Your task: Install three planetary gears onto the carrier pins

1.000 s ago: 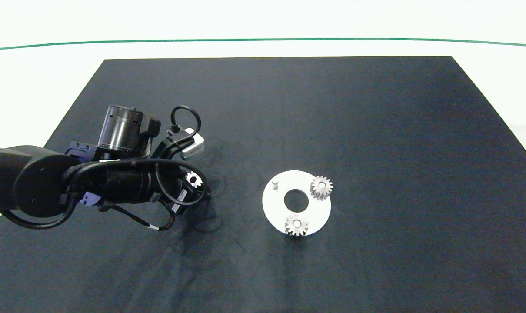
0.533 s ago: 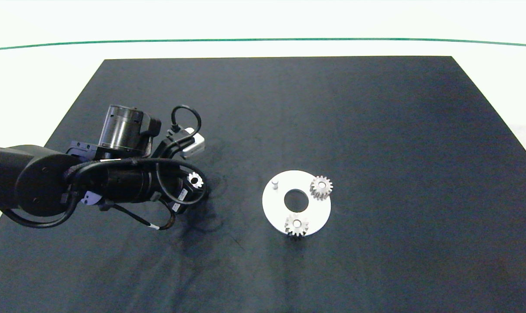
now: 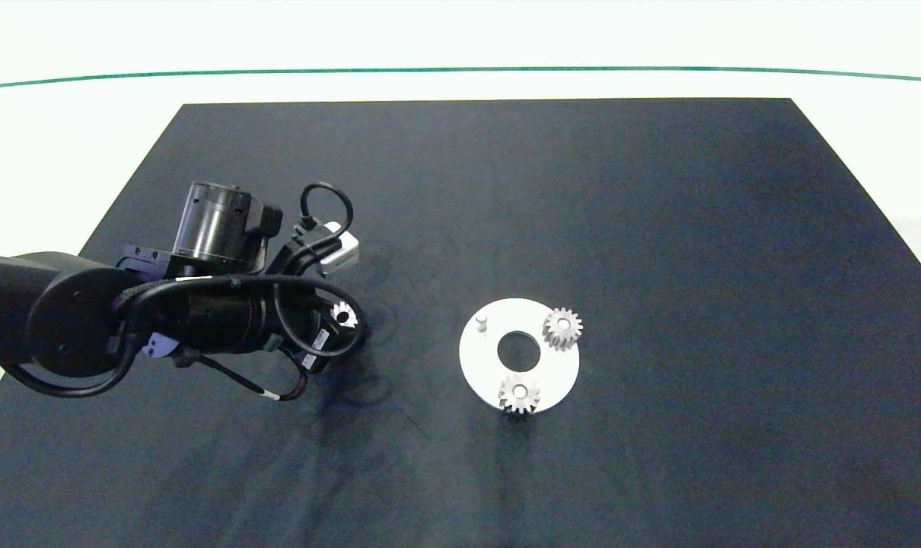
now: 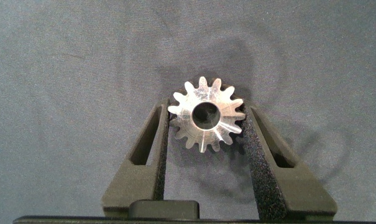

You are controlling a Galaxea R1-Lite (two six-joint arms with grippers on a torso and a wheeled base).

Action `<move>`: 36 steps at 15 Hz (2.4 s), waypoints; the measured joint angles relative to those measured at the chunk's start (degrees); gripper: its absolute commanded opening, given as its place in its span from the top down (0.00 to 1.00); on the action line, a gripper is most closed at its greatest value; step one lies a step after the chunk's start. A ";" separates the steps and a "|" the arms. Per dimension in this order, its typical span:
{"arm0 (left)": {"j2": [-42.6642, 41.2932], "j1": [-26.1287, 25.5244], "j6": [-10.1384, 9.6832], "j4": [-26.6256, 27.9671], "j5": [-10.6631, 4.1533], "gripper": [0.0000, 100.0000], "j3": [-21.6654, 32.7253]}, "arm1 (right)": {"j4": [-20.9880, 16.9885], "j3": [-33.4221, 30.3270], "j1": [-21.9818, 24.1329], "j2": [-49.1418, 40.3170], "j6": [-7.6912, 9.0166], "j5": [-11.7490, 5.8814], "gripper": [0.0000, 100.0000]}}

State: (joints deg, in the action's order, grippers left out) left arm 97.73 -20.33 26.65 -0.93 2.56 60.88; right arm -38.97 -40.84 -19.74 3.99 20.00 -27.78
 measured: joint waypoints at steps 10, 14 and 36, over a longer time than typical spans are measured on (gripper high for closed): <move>-0.16 0.22 0.61 -0.01 0.07 0.90 -0.52 | -0.11 -0.20 0.09 -0.02 1.29 0.00 0.00; -2.89 -2.40 0.74 0.49 0.61 0.90 -2.12 | -0.09 0.27 0.09 -0.02 1.32 0.00 0.00; 7.12 -23.87 -0.22 5.25 -12.09 0.90 16.85 | -0.11 -0.01 -0.46 -0.88 1.55 0.00 0.00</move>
State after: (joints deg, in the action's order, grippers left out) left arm 104.85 -44.20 26.43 4.33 -9.53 77.73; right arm -39.08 -40.85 -20.20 3.11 21.55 -27.78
